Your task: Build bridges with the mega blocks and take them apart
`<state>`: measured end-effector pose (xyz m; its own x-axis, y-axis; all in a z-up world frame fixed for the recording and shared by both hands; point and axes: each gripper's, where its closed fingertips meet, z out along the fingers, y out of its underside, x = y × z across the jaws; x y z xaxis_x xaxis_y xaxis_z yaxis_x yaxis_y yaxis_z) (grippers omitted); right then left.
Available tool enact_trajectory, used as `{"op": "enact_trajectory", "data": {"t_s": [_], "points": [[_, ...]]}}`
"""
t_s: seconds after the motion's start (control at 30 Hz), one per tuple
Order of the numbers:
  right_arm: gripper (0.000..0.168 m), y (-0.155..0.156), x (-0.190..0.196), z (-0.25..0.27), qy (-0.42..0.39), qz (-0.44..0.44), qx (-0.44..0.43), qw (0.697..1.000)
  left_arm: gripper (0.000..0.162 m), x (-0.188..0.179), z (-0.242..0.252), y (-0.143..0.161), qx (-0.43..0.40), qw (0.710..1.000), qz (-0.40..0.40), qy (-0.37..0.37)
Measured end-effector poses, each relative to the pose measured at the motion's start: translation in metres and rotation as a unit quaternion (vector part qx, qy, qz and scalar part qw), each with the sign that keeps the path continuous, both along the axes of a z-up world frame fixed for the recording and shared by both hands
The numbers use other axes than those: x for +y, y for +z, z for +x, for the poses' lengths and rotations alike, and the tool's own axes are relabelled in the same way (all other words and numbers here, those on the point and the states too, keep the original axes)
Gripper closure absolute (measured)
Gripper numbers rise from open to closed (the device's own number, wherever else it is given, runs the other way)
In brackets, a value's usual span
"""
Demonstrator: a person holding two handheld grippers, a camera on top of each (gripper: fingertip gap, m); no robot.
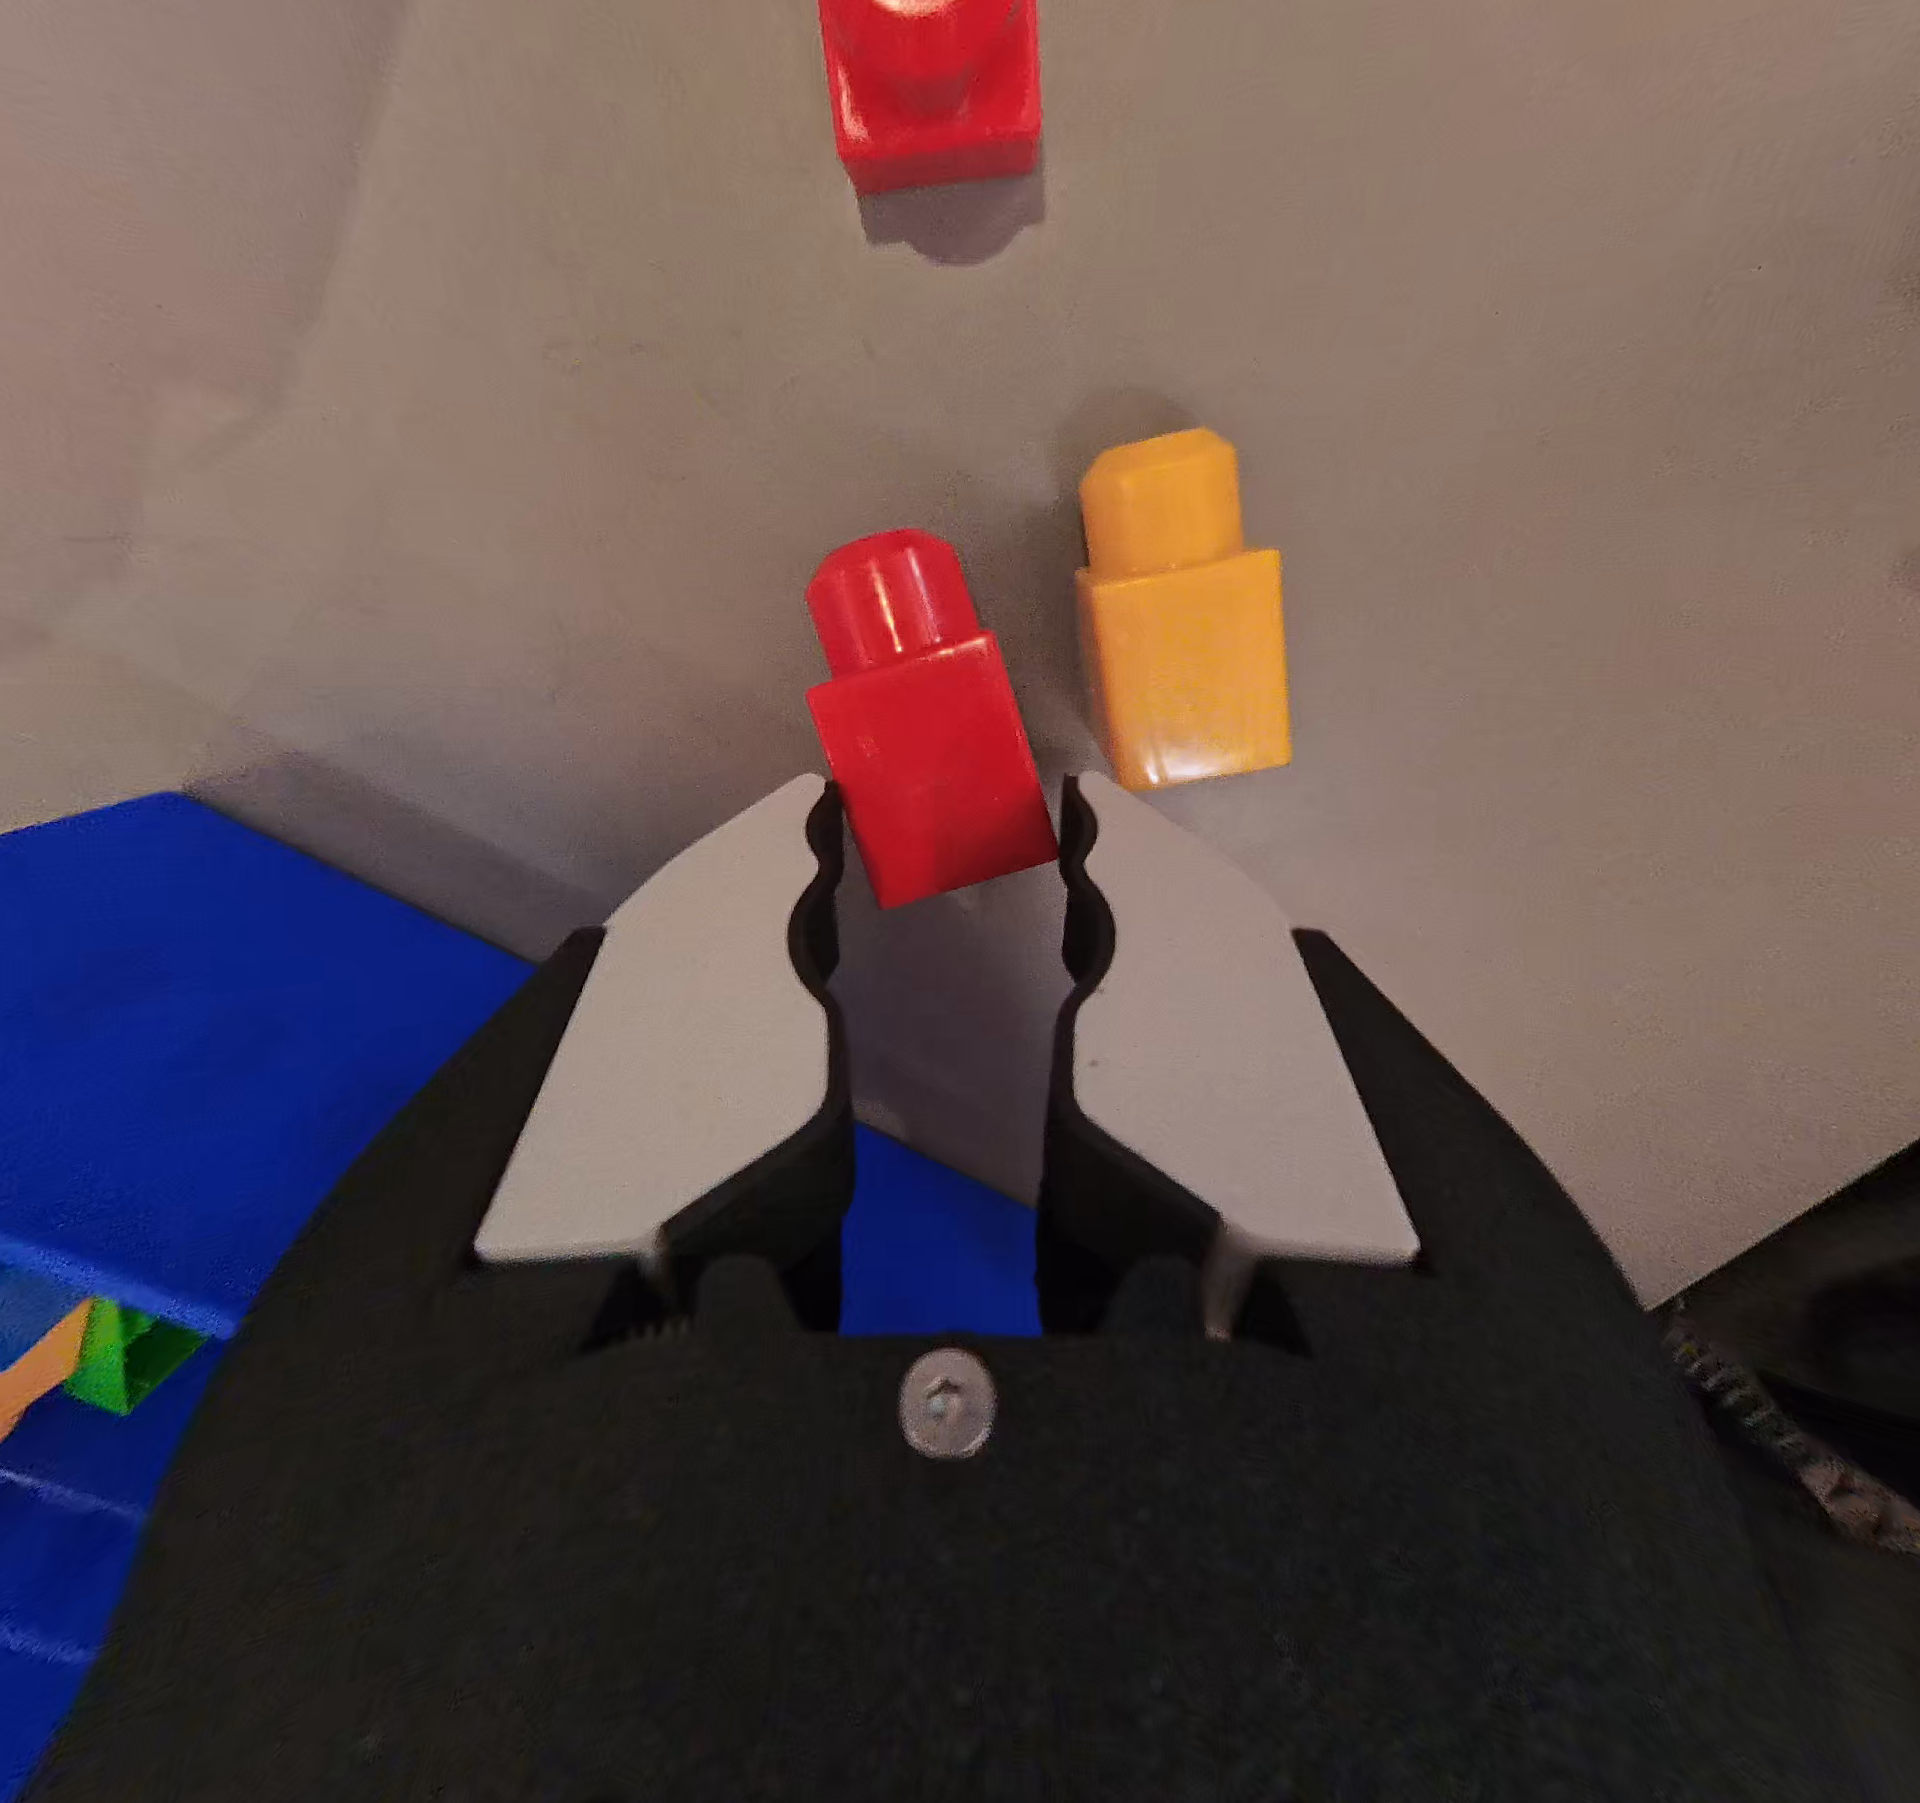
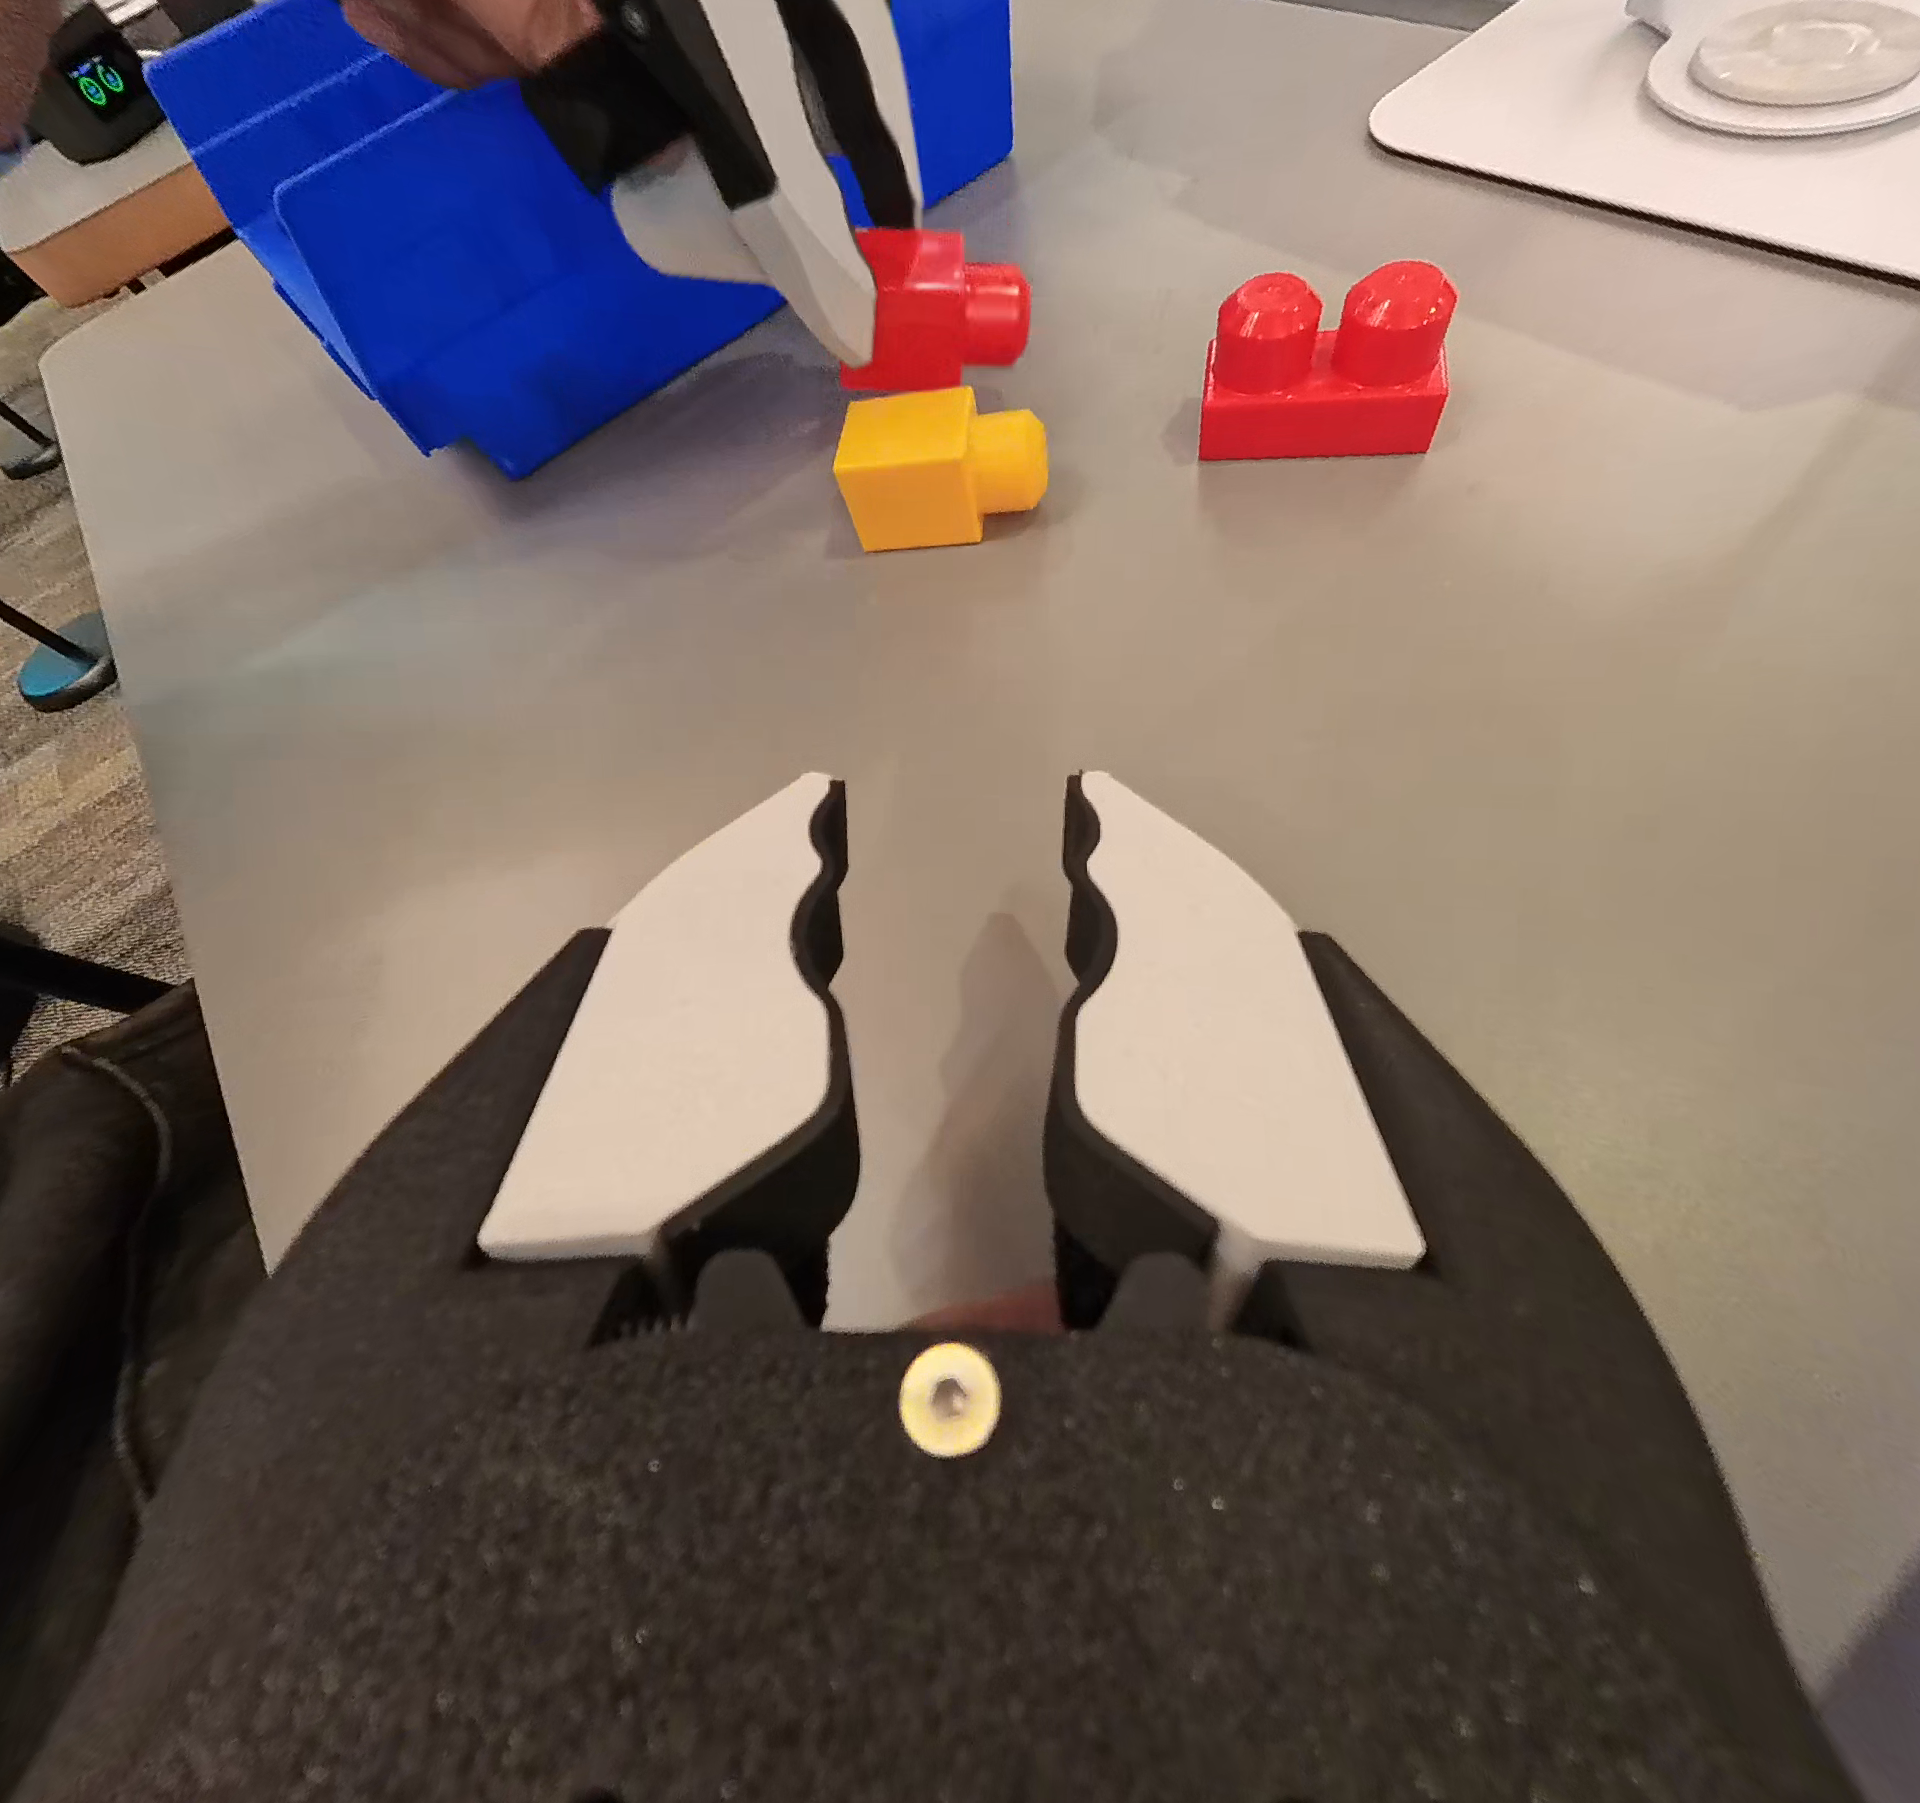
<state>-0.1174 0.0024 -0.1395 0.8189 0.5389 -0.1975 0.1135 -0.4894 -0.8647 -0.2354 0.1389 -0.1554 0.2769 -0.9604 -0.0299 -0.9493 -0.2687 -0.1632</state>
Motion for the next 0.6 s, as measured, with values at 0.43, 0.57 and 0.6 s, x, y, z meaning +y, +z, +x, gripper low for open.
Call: {"op": "enact_trajectory", "data": {"t_s": [0.43, 0.57, 0.6], "points": [[0.129, -0.001, 0.000, 0.001, 0.003, 0.000, -0.005, 1.000, 0.120, -0.010, 0.003, -0.018, 0.016, 0.999, -0.046, 0.006], [0.129, 0.000, 0.001, 0.004, 0.001, -0.002, 0.000, 1.000, 0.115, -0.013, -0.015, -0.004, 0.044, 0.999, -0.005, 0.025], [0.129, 0.000, 0.001, 0.004, 0.000, -0.002, 0.001, 1.000, 0.113, -0.011, -0.020, 0.003, 0.042, 0.998, 0.019, 0.037]]}}
